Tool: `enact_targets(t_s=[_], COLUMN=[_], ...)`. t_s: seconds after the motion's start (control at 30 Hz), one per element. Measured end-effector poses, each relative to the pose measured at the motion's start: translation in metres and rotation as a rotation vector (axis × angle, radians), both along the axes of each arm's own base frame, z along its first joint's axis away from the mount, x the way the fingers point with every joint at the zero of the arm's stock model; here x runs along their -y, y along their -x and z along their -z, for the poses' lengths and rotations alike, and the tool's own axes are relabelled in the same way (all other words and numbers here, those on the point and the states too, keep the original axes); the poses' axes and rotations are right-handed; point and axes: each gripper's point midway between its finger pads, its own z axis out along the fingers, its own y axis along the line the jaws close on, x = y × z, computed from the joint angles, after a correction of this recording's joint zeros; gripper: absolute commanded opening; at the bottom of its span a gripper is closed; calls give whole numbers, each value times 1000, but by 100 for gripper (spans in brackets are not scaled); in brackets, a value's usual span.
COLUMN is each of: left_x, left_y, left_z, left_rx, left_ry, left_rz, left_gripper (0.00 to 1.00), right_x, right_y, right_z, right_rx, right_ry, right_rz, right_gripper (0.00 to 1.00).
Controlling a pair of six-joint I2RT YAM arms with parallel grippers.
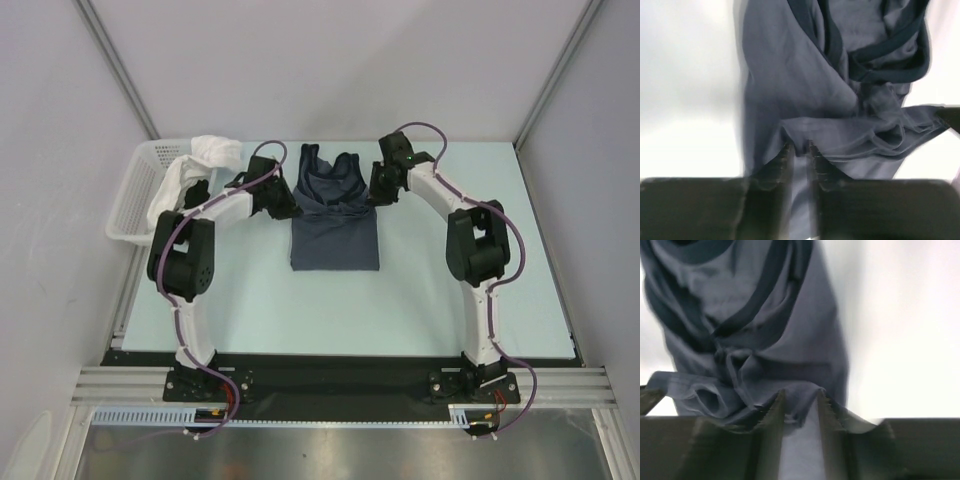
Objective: Fold and stack the tank tops
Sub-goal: Fold the tank top
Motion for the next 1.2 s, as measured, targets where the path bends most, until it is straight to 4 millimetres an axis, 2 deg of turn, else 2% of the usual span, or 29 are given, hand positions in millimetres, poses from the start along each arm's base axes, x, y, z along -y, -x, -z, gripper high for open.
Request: enact_targets(t_s=[0.07, 0.1, 0.13, 0.2, 0.3, 0.37, 0.43, 0.53, 0.6, 0.67, 0.77, 0.83, 0.87, 0.93, 1.03, 1.2], left_x=[-2, -3, -6, -11, -17, -21, -25, -31, -31, -27, -20, -17, -15, -14, -15, -8], left_y=[-2, -3, -4, -8, -14, -12, 0, 41, 71, 104, 144, 159, 159, 158, 158, 151], left_z=[3, 4, 5, 4, -4, -11, -17, -17, -9, 4, 27, 35, 31, 29, 30, 35], left_rx=[-1, 1, 6, 13, 41, 58, 82, 77, 59, 37, -11, -25, -9, 7, 6, 11], left_ry=[-2, -8, -18, -38, -69, -85, -90, -92, -96, -100, -100, -85, -76, -66, -66, -43], left_rz=[-4, -5, -5, -18, -27, -30, -25, -13, 9, 46, 99, 117, 118, 115, 114, 117], left_gripper=[69, 88, 96, 100, 100, 100, 100, 99, 99, 99, 98, 99, 98, 98, 96, 80], right_x=[5, 9, 13, 21, 32, 43, 48, 48, 45, 41, 34, 28, 26, 19, 12, 8], right_y=[-7, -10, -12, -16, -21, -3, 24, 74, 105, 130, 154, 162, 164, 165, 164, 163], right_z=[6, 8, 10, 11, 10, 14, 16, 19, 22, 27, 37, 42, 43, 42, 41, 53], right_rx=[-1, -1, -6, -4, 21, 9, -4, -36, -48, -64, -101, -113, -115, -109, -97, -118], right_ry=[-2, -4, -7, -6, -16, -17, -30, -63, -101, -137, -172, -183, -187, -202, -220, -229], right_rz=[20, 28, 39, 54, 75, 84, 83, 62, 44, 27, 4, -11, -13, -25, -24, -10], right_gripper=[53, 62, 63, 64, 64, 64, 65, 64, 63, 64, 69, 68, 68, 55, 51, 47])
